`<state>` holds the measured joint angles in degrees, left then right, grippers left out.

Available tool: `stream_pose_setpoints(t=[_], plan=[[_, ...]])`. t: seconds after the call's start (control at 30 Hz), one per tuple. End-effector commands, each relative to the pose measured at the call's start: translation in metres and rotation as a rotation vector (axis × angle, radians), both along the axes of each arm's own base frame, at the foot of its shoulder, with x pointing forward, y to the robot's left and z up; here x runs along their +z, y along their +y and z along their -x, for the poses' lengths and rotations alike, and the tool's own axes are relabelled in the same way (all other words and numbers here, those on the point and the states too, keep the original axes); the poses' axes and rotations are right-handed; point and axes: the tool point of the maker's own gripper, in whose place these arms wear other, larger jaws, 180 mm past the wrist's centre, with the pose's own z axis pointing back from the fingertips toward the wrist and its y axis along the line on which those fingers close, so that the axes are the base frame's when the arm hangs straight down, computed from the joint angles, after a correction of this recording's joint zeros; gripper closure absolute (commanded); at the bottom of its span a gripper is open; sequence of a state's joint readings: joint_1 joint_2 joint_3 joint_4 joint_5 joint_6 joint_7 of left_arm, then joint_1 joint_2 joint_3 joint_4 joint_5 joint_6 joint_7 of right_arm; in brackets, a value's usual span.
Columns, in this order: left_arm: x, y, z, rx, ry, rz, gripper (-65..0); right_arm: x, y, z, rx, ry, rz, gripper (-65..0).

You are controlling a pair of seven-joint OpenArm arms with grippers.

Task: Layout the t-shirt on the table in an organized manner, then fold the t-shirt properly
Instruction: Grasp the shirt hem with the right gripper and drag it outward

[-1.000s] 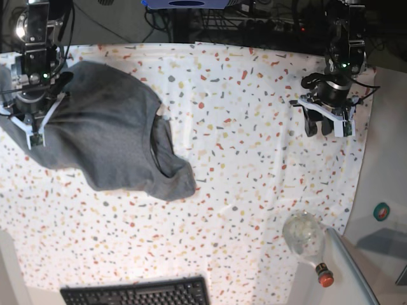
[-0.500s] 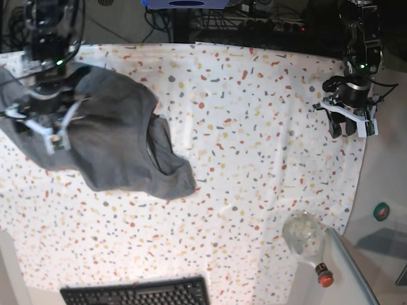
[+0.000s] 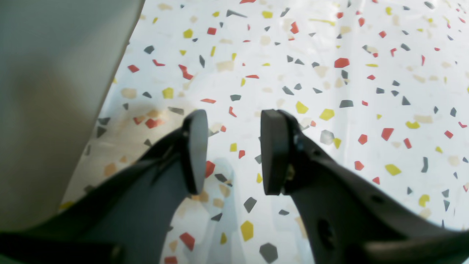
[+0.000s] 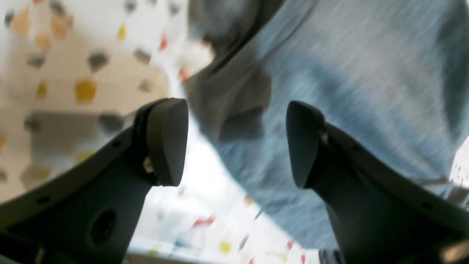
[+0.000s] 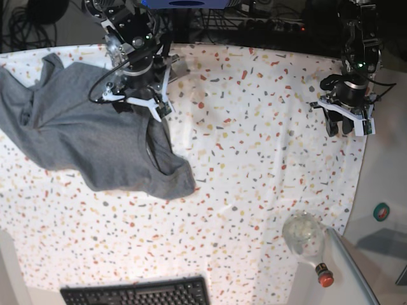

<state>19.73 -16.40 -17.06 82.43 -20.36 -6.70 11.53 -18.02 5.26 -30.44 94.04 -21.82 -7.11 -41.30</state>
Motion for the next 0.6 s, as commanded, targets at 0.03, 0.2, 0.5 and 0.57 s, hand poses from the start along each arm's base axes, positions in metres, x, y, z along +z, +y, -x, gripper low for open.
stream_pose_setpoints(t=[0.03,0.2,0.5,0.57], plan=[[0.01,0.006,-0.003,-0.005,-0.034,-0.019,-22.7,0.008,0.013,-0.003,0.016,-0.038,-0.021,-38.4],[0.007,0.006,0.003,-0.007,-0.02,-0.023,-22.7,0.0,0.023,-0.006,-0.001,-0.019,-0.032,-38.4],[0.006,0.006,0.004,-0.008,-0.016,-0.024,-22.7,-0.026,-0.002,-0.019,-0.017,0.02,0.055,-21.0],[0.006,0.006,0.004,-0.006,-0.018,-0.02,-22.7,-0.026,-0.012,-0.024,-0.056,0.019,0.059,-4.8]])
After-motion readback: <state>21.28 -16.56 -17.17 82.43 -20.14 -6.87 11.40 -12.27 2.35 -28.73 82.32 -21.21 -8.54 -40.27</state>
